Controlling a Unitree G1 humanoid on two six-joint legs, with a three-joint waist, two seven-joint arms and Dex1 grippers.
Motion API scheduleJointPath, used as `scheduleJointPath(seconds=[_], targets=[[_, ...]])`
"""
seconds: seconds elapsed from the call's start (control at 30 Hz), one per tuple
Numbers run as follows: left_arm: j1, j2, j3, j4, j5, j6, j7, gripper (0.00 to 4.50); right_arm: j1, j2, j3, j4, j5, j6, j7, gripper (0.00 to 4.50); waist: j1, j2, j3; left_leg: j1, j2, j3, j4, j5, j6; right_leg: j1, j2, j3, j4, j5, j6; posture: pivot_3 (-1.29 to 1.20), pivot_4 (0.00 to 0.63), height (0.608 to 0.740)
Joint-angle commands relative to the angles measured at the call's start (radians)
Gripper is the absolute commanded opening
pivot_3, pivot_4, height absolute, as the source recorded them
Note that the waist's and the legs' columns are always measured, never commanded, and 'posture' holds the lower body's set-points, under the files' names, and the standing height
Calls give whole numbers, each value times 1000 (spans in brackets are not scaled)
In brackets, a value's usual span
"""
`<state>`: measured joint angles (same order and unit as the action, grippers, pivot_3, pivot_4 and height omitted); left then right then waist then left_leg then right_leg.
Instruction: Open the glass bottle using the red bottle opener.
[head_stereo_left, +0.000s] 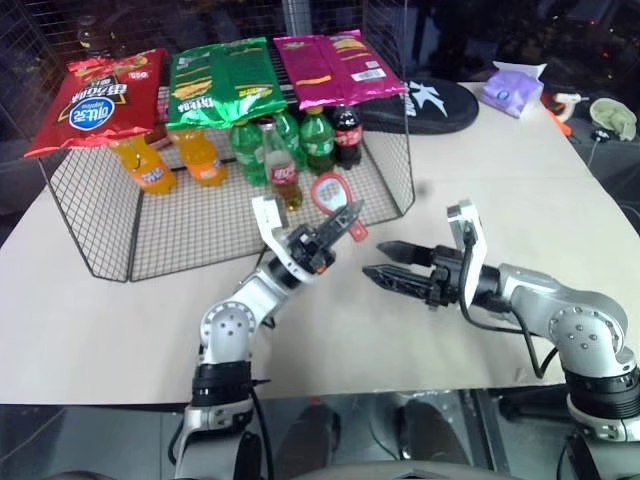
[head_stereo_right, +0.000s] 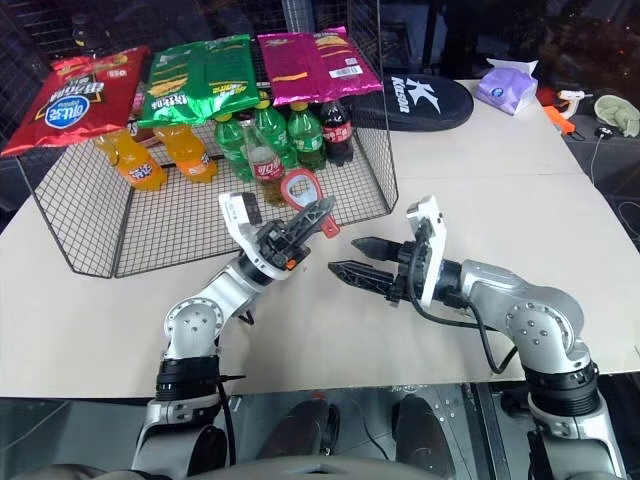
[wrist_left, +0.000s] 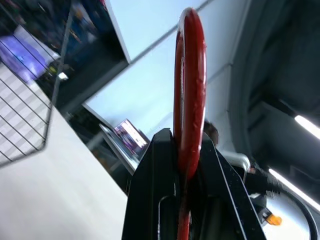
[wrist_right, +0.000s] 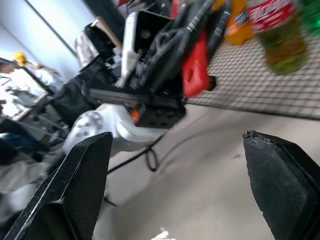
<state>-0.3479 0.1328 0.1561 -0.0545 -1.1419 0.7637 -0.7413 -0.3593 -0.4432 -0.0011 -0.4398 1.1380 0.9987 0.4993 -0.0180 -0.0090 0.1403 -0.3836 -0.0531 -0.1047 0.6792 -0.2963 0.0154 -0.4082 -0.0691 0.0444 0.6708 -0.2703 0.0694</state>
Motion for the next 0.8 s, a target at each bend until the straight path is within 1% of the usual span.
scheduleJointPath(seconds=[0.03,0.13,0.4,0.43,0.5,0.57,0.6,0.67,0.7,0.8], targets=[[-23,10,-17,11,-1,23,-47,32,-45,1,-32,-8,95,43,-32,4206,1,0,0,0,0,0,0,0,0,0,0,0,0,0,0,0,150,740],[-30,14,-29,29,17,30,-71,32,-73,3,-30,6,125,67,-58,4206,2,0,0,0,-1,0,0,0,0,0,0,0,0,0,0,0,150,740],[-23,10,-54,40,47,39,-110,32,-102,21,7,36,93,92,-88,4206,1,0,0,0,0,0,0,0,0,0,0,0,0,0,0,0,150,740],[-22,9,-54,40,50,37,-111,0,-104,22,10,38,90,94,-88,3654,1,0,0,0,0,0,0,0,0,0,0,0,0,0,0,0,150,740],[-23,7,-55,43,56,35,-114,0,-110,28,13,45,87,96,-91,2969,1,0,0,0,0,0,0,0,0,0,0,0,0,0,0,0,150,740],[-22,6,-56,44,63,34,-119,0,-116,33,12,55,90,100,-99,2015,1,0,0,0,0,0,0,0,0,0,0,0,0,0,0,0,150,740],[-22,6,-57,44,67,33,-121,0,-119,29,16,56,84,103,-95,1617,1,0,0,0,0,0,0,0,0,0,0,0,0,0,0,0,150,740],[-22,5,-58,45,74,32,-124,0,-121,31,16,63,76,104,-99,652,1,0,0,0,0,0,0,0,0,0,0,0,0,0,0,0,150,740],[-22,5,-59,45,78,31,-127,0,-122,33,16,66,73,104,-100,71,1,0,0,0,0,0,0,0,0,0,0,0,0,0,0,0,150,740],[-22,7,-58,47,84,32,-134,0,-124,39,14,72,70,107,-102,71,1,0,0,0,0,0,0,0,0,0,0,0,0,0,0,0,150,740]])
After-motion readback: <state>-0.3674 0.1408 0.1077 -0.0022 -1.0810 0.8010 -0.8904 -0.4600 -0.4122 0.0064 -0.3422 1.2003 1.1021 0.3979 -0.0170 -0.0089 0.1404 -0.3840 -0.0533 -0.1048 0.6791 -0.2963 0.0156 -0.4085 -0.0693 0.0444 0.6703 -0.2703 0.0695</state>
